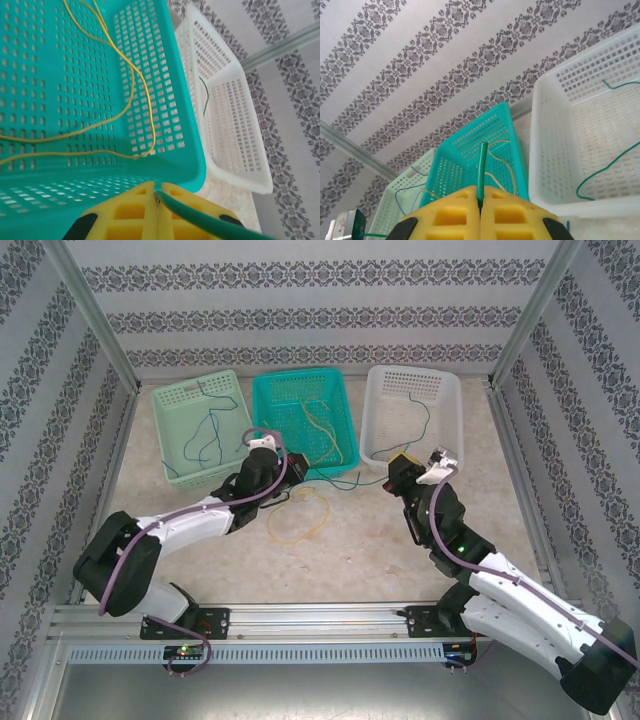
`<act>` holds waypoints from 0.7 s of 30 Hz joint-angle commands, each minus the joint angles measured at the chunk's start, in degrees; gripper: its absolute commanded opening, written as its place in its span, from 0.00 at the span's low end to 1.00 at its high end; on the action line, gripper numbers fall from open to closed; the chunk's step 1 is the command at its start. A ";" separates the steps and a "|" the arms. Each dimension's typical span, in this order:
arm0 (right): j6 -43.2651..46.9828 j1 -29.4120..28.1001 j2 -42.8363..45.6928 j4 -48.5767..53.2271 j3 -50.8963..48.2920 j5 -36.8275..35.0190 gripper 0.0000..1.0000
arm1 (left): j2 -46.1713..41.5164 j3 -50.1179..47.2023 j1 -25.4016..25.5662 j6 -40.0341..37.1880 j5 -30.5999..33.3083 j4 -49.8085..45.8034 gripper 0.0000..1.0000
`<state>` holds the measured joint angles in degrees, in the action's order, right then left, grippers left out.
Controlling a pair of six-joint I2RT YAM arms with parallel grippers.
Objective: Untangle the cables
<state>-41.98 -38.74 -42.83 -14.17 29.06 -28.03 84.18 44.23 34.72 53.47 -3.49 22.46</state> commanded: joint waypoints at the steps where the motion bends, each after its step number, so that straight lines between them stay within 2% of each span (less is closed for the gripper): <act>1: 0.58 4.14 0.73 1.03 2.36 -0.63 0.00 | -0.60 6.48 -0.79 -0.94 -1.48 -5.11 0.43; 2: -0.08 6.31 0.72 2.17 3.18 0.39 0.00 | -1.03 8.37 -0.79 -2.94 -0.96 -7.69 0.64; 3: 0.15 8.55 0.81 1.88 3.67 1.77 0.00 | -1.48 9.90 -0.79 -5.64 -0.47 -9.50 0.79; 5: 1.90 12.39 0.77 1.17 5.02 3.36 0.00 | -2.71 12.09 -0.68 -10.29 0.92 -12.45 0.99; 9: 8.32 18.35 -0.85 -0.73 8.97 2.31 0.00 | -5.36 13.01 -0.70 -15.64 4.17 -16.89 1.00; 14: 14.05 24.60 -8.12 -0.20 13.72 3.16 0.00 | -8.01 9.91 -0.71 -16.22 6.39 -18.93 1.00; 21: 11.78 30.87 -22.04 -1.05 18.28 5.79 0.00 | -10.48 7.89 -0.85 -17.75 9.73 -22.89 1.00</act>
<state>-30.87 -9.23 -61.19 -14.20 44.80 -23.77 75.96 52.58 34.70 38.54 3.33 3.25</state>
